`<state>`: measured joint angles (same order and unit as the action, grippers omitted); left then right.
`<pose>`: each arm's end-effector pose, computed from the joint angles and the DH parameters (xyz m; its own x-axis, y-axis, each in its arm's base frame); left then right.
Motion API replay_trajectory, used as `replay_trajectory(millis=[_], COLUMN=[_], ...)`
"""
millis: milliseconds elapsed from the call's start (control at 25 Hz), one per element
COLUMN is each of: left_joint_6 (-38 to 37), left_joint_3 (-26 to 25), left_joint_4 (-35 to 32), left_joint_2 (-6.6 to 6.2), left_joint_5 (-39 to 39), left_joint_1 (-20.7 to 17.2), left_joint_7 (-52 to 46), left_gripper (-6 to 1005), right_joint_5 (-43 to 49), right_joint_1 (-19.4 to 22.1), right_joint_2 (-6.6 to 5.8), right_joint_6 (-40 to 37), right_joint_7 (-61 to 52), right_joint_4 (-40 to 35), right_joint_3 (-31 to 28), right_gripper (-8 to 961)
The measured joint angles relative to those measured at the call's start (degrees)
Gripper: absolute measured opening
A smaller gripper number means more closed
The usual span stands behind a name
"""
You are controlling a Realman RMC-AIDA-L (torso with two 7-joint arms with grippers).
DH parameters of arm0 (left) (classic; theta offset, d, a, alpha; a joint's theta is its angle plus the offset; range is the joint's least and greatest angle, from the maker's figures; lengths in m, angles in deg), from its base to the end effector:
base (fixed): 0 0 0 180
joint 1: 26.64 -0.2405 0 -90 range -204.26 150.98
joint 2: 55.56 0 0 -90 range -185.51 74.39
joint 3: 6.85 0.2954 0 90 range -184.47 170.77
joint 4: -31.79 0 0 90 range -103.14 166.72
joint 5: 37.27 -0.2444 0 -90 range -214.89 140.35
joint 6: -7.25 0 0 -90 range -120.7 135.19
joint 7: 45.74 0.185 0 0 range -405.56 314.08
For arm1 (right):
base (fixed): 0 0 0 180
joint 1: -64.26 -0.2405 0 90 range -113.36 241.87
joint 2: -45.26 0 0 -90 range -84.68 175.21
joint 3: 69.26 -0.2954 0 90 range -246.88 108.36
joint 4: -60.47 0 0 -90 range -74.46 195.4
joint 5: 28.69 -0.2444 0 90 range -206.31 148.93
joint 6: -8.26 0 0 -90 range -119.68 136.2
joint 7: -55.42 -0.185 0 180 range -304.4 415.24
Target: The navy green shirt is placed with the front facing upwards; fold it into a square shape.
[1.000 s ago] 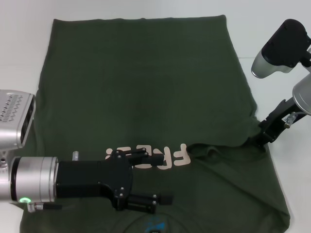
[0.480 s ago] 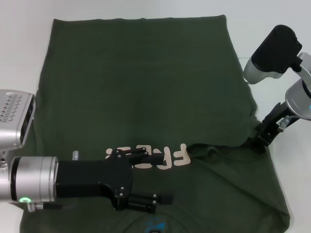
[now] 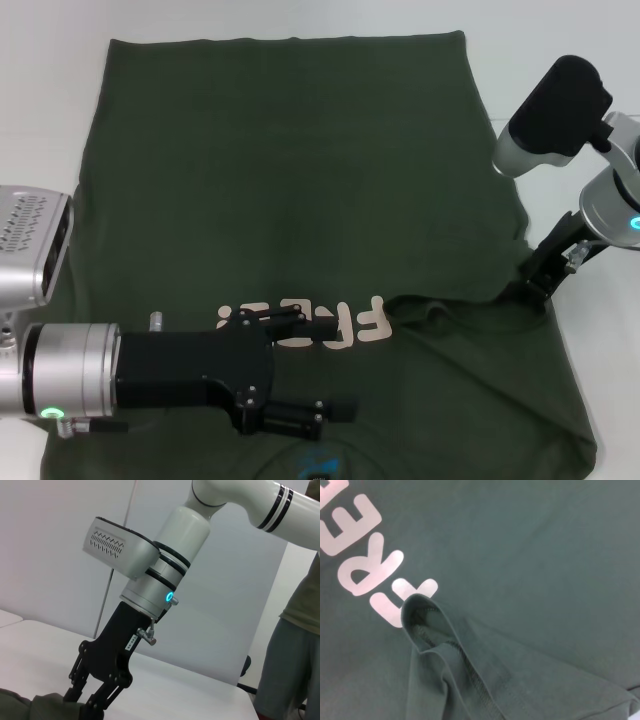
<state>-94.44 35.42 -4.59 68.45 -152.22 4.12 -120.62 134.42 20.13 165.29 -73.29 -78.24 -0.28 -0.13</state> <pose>-0.2468 0.3363 -0.0973 0.7712 0.2975 0.5628 0.2834 -0.9521 0.1149 0.2508 0.4668 -0.0465 0.7360 -0.5861 0.3389 -0.3734 -0.7690 -0.5189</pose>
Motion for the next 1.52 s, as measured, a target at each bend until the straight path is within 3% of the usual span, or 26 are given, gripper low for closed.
replay_trajectory(millis=[200,760,1520], left_joint_6=[0.1,0.38,0.55], left_joint_3=[-0.05,-0.09,-0.15], left_joint_4=[0.19,0.17,0.17], left_joint_2=[0.0,0.0,0.09], left_joint_5=[0.0,0.0,0.53], left_joint_1=[-0.03,-0.18,-0.45], left_joint_7=[0.0,0.09,0.81], left_gripper=[933,933,932], right_joint_5=[-0.02,-0.28,-4.11], right_joint_1=[-0.29,-0.54,-3.16], right_joint_2=[0.05,0.02,0.05], right_joint_6=[0.51,4.43,14.3], right_joint_7=[-0.12,-2.62,-7.53], right_joint_4=[0.89,-0.19,3.05], right_joint_3=[0.48,0.38,0.53], right_gripper=[291,32,35])
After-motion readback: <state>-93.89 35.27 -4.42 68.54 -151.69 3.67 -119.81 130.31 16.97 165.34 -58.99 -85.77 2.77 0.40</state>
